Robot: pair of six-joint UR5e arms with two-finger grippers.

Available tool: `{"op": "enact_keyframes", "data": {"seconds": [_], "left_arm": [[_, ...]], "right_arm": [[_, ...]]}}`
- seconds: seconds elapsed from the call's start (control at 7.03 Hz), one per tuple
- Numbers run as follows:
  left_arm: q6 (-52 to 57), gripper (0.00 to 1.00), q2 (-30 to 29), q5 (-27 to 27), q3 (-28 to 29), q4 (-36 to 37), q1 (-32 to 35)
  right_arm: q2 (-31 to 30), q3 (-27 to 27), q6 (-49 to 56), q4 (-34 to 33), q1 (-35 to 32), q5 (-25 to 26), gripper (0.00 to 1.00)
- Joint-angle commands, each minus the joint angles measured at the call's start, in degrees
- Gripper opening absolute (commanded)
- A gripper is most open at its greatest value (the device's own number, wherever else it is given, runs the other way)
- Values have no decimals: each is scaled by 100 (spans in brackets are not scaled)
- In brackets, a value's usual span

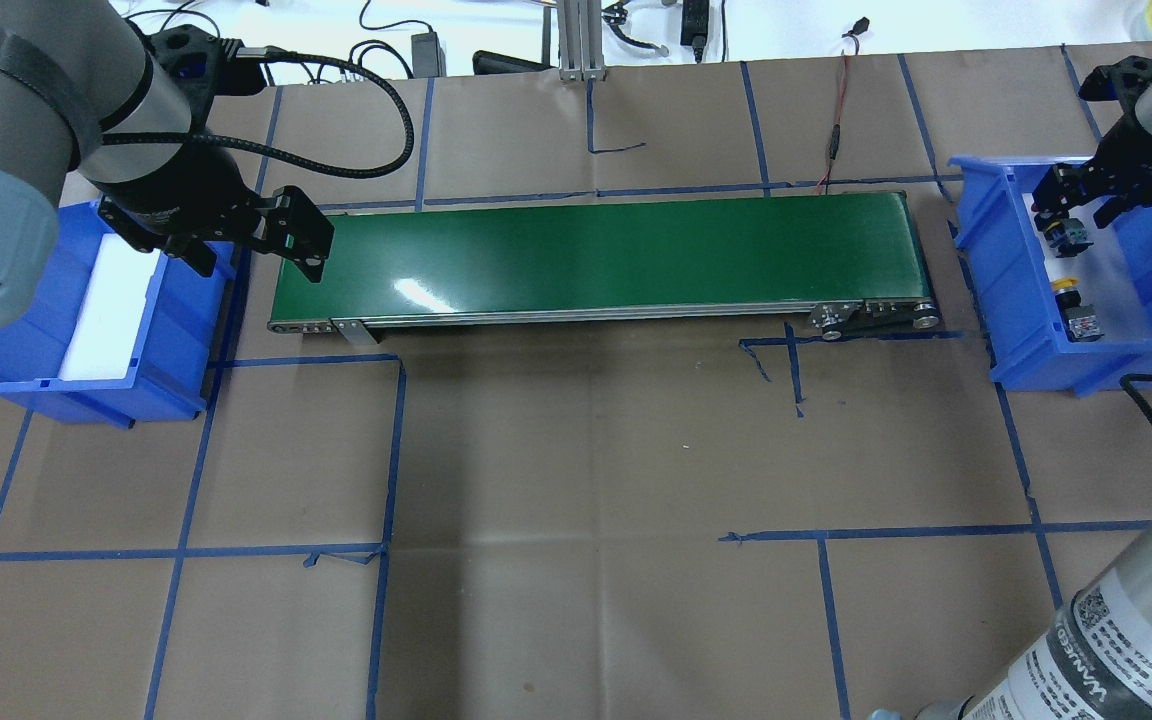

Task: Transport two buttons from left to right
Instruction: 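Release the red button in the bin and lift the right gripper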

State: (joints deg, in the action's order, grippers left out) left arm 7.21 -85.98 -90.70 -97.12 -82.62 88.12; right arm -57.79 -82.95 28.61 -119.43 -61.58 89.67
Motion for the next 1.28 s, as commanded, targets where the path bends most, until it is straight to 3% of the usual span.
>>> {"op": "enact_keyframes", "data": {"seconds": [0.0,0.28,0.43,0.71,1.14], "left_arm": [[0,100,2,0,0,0,-5],[0,100,2,0,0,0,3],[0,100,2,0,0,0,3],[0,100,-7,0,0,0,3],[0,100,-7,0,0,0,3]], "right_arm": [[-258,59,-4,69,-38,7,99],[-1046,164,-92,916,-457,-10,100],[-1407,200,-179,1296,-913,-46,100],[-1586,130,-382,1431,-2281,50,100],[-2191,-88,-3066,2448,-3209,139,100]]}}
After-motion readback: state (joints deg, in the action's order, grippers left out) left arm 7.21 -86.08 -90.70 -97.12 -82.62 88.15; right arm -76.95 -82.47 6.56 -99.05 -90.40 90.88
